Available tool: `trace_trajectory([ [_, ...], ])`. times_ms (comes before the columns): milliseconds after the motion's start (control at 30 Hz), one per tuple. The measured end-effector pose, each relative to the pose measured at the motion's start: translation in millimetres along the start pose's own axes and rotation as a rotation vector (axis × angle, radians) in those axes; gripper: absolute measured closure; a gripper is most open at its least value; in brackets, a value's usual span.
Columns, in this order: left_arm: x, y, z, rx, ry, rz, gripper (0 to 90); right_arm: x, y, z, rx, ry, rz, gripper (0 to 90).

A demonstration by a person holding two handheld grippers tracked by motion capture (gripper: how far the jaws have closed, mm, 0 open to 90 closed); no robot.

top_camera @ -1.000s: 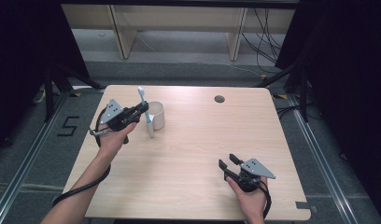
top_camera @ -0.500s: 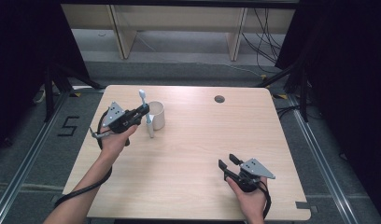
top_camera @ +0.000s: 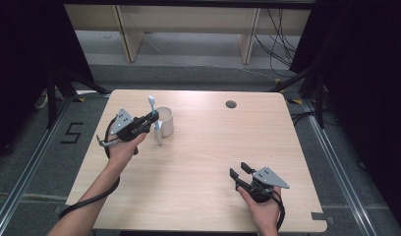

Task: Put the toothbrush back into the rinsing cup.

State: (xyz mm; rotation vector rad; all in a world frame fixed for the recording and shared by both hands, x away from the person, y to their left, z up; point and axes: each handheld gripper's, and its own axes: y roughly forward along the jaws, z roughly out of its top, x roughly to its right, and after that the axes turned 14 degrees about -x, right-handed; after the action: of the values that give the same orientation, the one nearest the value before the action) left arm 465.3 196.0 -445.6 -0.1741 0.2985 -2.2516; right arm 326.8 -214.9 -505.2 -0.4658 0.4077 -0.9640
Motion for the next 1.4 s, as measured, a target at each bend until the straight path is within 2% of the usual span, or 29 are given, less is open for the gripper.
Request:
trace_trajectory([
  [267,-0.3,2.3,-3.2,-0.004,0.000,0.003,83.1,0.7,0.4,0.0,0.009,-0.010,-0.008,48.6],
  [367,-0.9,3.4,-5.4,-0.007,-0.006,0.006,83.1,1.8,1.0,0.1,0.016,-0.031,-0.018,48.6],
  [500,-1.1,4.6,-7.7,-0.012,-0.007,0.008,83.0,0.0,0.5,-0.2,0.001,-0.006,-0.001,48.5],
  [600,-1.0,5.3,-9.5,-0.019,-0.011,0.012,83.0,0.1,0.5,-0.3,0.002,-0.007,-0.002,48.6],
  [667,-1.2,6.4,-10.9,-0.021,-0.013,0.012,83.0,1.4,0.7,0.0,0.012,-0.034,-0.013,48.5],
  [733,-1.3,6.7,-11.8,-0.023,-0.016,0.014,83.0,0.3,0.7,-0.3,0.006,-0.018,-0.004,48.5],
  [867,-1.3,7.6,-13.8,-0.028,-0.019,0.015,83.0,1.7,0.6,-0.2,0.008,-0.033,-0.011,48.5],
  [900,-1.5,7.9,-14.4,-0.029,-0.017,0.015,83.0,0.6,1.6,-0.5,0.007,-0.016,0.014,48.5],
  [933,-1.5,7.9,-14.4,-0.029,-0.017,0.015,83.0,0.6,1.6,-0.5,0.007,-0.016,0.014,48.5],
  [1000,-1.4,9.4,-16.5,-0.033,-0.023,0.012,82.9,1.4,2.0,-0.7,0.012,-0.034,-0.009,48.4],
  [1033,-1.6,9.6,-17.2,-0.040,-0.024,0.015,83.0,-1.3,1.6,-1.2,-0.001,0.000,0.005,48.4],
  [1200,-3.0,10.8,-20.1,-0.042,-0.026,0.016,83.0,-1.7,1.2,-0.7,-0.010,0.003,0.006,48.4],
  [1267,-3.2,10.9,-20.8,-0.047,-0.027,0.016,82.9,-1.8,3.3,-0.9,0.004,0.001,0.012,48.4],
  [1333,-3.4,11.1,-21.2,-0.048,-0.025,0.017,82.9,0.1,2.5,-0.2,0.004,-0.028,-0.010,48.4],
  [1400,-3.9,11.7,-22.6,-0.052,-0.023,0.019,82.9,0.5,3.5,0.0,0.010,-0.035,-0.003,48.4],
])
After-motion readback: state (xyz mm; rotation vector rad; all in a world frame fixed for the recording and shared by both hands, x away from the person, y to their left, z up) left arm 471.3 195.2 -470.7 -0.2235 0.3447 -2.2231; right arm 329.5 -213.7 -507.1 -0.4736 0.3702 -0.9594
